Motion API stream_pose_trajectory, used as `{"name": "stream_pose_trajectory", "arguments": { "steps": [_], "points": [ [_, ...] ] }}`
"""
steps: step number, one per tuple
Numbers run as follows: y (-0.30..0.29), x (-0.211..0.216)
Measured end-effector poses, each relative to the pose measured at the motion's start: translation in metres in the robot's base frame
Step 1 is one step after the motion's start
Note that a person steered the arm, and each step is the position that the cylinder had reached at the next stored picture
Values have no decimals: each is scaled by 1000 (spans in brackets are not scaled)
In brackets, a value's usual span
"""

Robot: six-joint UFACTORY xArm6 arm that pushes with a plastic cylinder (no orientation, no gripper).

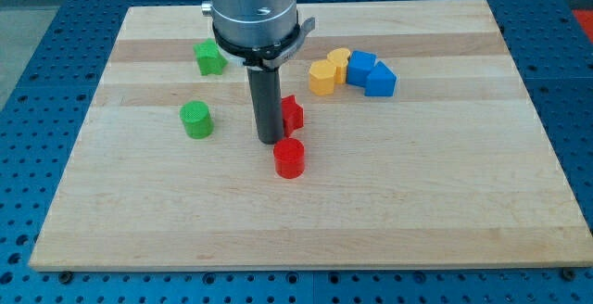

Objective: Place the red star below the hexagon

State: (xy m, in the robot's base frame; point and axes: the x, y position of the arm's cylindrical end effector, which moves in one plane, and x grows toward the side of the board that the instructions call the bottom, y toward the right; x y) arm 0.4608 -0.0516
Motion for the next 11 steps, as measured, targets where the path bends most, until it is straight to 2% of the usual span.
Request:
{"name": "stream_pose_trajectory", "arguments": {
  "steps": [3,5,8,9,10,11],
  "points": [
    [0,-31],
    [0,-33],
    [30,-29],
    [7,-17],
    [-21,-26],
    [-25,-43]
  ]
}}
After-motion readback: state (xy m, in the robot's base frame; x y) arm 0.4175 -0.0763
